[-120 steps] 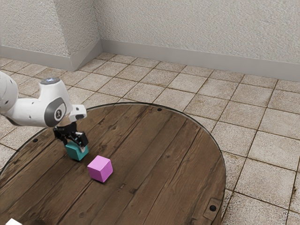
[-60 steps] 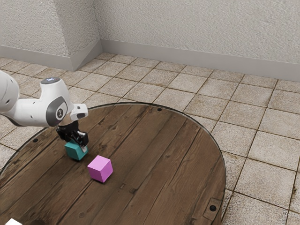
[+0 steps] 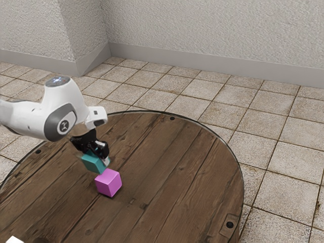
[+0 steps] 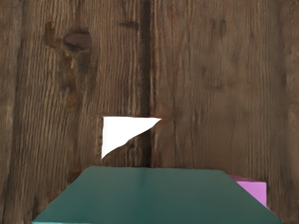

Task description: Pick up the blue block with one arm, and put the blue block on the pink block with one arm

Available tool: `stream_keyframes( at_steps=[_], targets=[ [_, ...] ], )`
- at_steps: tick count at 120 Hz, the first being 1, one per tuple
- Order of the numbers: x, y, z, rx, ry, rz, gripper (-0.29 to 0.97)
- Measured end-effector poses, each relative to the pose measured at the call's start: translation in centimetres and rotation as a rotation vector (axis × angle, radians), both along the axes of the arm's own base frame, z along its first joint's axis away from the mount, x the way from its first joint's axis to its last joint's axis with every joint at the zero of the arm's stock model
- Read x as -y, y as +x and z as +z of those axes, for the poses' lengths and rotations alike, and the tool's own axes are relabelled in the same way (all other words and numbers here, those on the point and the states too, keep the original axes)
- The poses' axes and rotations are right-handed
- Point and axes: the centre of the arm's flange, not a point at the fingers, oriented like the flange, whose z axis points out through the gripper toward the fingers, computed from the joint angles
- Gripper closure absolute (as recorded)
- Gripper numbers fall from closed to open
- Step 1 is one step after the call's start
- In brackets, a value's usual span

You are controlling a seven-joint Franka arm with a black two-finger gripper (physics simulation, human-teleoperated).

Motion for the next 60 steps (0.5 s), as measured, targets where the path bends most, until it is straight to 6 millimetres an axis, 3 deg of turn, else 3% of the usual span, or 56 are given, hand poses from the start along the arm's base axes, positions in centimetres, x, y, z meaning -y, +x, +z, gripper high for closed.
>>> stream_keyframes(
  at_steps=[15,42,60],
  targets=[
    [1.9,0.0,-0.5,-0.010,-0.007,0.011,0.35],
    [1.4,-0.1,-1.6,-0.035,-0.017,0.089,0.35],
    [2.1,0.0,-1.9,-0.039,-0.021,0.109,0.35]
  ],
)
